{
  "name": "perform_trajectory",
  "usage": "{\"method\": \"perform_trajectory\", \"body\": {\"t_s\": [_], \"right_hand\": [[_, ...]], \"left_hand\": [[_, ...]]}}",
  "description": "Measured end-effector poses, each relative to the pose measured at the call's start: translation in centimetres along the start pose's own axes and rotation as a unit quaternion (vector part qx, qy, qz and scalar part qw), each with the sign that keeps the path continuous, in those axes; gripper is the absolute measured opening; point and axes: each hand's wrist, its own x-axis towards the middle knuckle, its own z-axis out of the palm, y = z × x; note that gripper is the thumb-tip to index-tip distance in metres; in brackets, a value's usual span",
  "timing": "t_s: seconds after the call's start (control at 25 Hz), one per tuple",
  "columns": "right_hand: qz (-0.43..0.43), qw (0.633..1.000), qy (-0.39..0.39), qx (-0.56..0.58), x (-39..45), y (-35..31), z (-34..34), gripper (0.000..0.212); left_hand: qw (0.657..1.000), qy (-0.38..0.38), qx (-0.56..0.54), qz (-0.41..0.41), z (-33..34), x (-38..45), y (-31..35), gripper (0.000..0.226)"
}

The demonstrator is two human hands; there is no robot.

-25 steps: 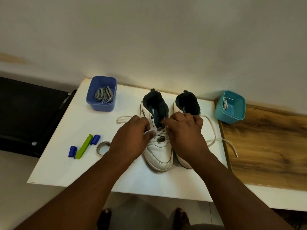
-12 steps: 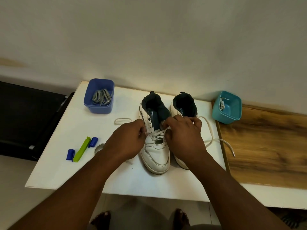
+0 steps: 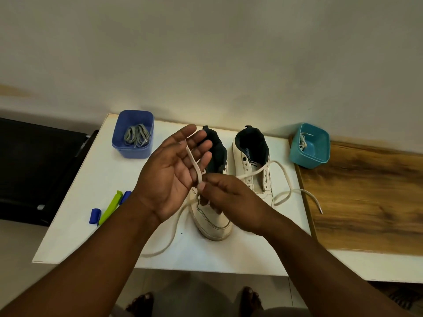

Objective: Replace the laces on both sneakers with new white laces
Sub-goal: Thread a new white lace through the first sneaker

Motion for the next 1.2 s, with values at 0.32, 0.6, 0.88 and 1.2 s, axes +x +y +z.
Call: {"method": "perform_trajectory", "body": {"t_s": [0.32,0.6,0.88,1.2], "right_hand": [[0.042,0.902,0.341,-0.261,-0.5,0.2,-4.6,0.013],[-0.136,0.872,0.47,-0.025,0.1,0.3,-4.3,0.01],[-0.265,0.901,0.177,-0.294,-0.1,1.0,-0.5,0.024],[-0.248,0.912,0.026,-0.324,-0.3,1.9,0.6,0.03]], "left_hand": [[0.955,0.296,0.007,-0.027,-1.7,1.0,0.1,0.027],[0.843,0.261,0.45,-0.133,-3.0,0.7,-0.8,0.026],[0.818,0.16,0.551,0.048,-1.2,-0.1,-1.0,0.03],[0.92,0.168,0.346,-0.073,-2.1,0.3,-1.3,0.019]]}}
